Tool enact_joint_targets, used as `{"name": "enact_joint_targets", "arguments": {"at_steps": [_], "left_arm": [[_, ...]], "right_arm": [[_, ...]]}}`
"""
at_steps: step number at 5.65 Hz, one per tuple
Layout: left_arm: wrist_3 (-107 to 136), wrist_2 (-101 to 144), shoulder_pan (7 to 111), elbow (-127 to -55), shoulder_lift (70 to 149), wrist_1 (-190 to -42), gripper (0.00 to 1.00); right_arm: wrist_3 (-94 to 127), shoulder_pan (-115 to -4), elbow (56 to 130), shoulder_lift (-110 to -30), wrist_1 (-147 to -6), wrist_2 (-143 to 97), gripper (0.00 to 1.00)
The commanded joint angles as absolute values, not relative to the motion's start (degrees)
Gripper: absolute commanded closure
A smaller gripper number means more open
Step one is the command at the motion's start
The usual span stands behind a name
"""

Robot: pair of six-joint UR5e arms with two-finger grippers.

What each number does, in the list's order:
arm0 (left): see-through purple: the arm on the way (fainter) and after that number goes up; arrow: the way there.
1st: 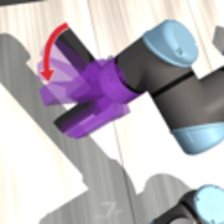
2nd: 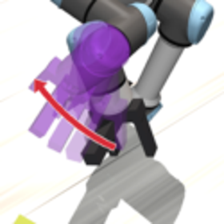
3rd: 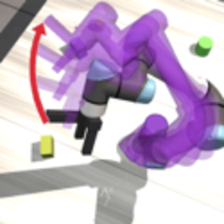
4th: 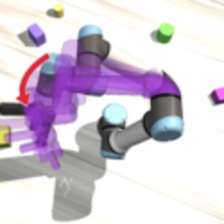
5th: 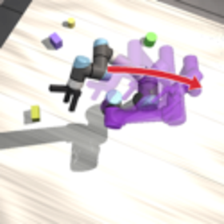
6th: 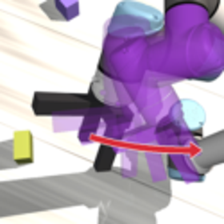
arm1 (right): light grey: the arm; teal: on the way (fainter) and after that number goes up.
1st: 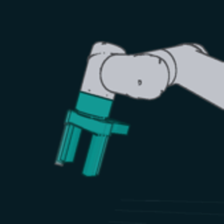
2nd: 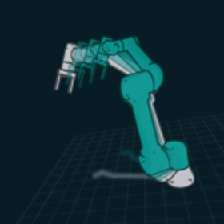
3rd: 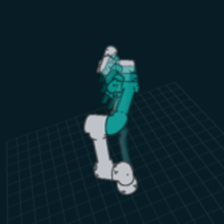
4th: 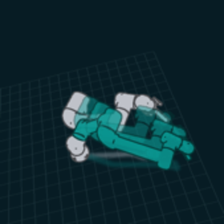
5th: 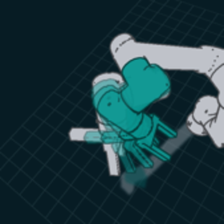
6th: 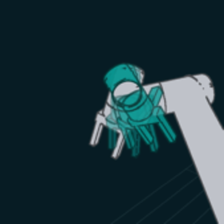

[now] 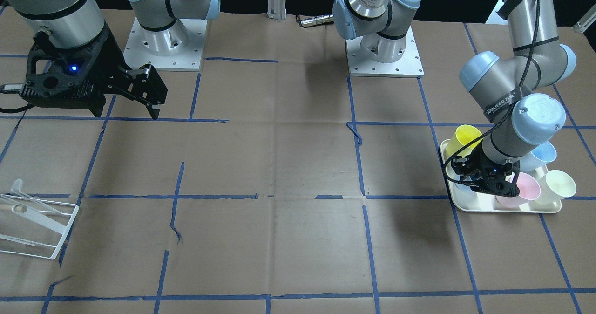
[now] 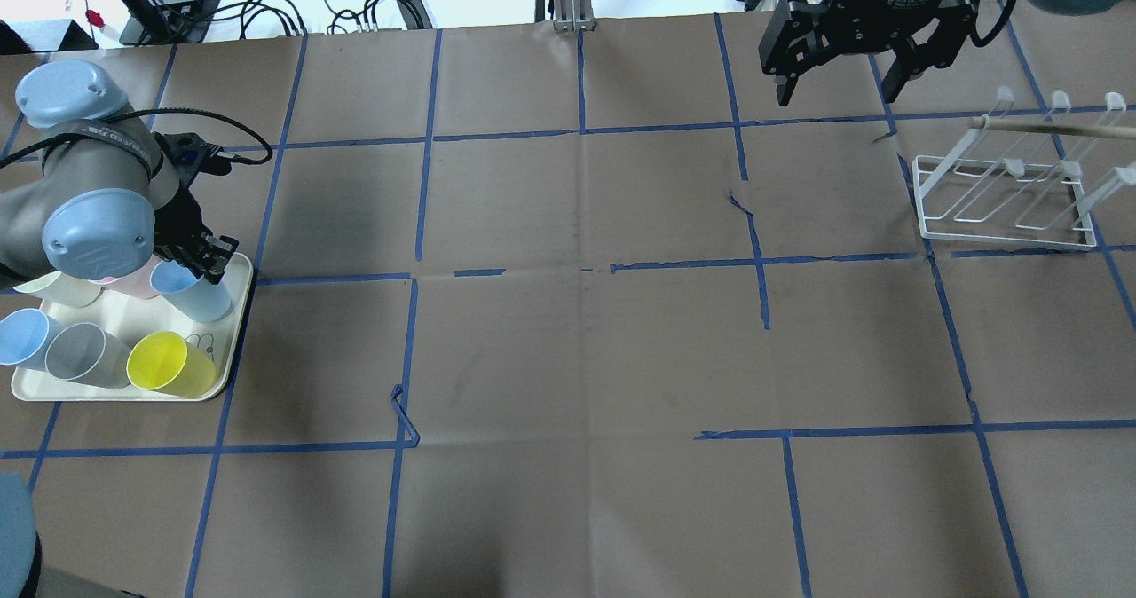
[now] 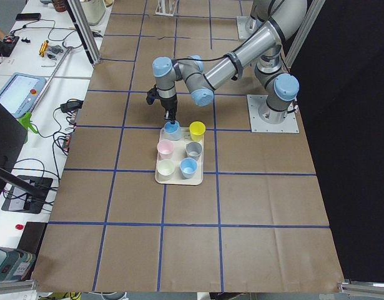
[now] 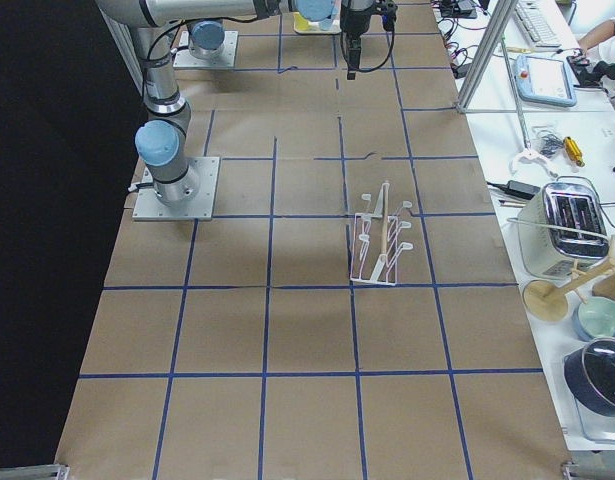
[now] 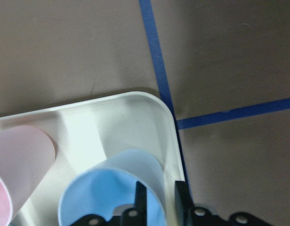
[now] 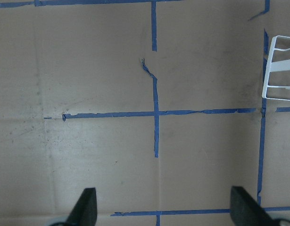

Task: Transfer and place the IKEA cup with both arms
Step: 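Lower the cup upright onto the white tray with the left gripper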

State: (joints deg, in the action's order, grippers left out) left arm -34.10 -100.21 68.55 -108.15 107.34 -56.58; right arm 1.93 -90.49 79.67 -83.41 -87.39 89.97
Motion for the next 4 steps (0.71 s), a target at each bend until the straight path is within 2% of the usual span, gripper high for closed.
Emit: {"name": "enact_joint_targets", "arguments": {"at_steps": [1, 3, 4], "left_arm": [[-34.19, -100.46, 68.55, -108.02, 107.4, -56.6, 0.04], [-34.1, -103.09, 68.82, -106.27, 105.31, -61.49, 0.03], [-33.67, -102.57, 69.43, -102.17, 102.86, -70.49, 0.03]], "right_arm": [[1.93, -90.44, 79.72, -83.41, -86.84, 90.09, 0.0], [1.93, -90.44, 79.63, -84.02, -83.86, 90.0, 0.0], [1.93, -90.44, 79.72, -83.94, -83.85, 89.83, 0.0]]}}
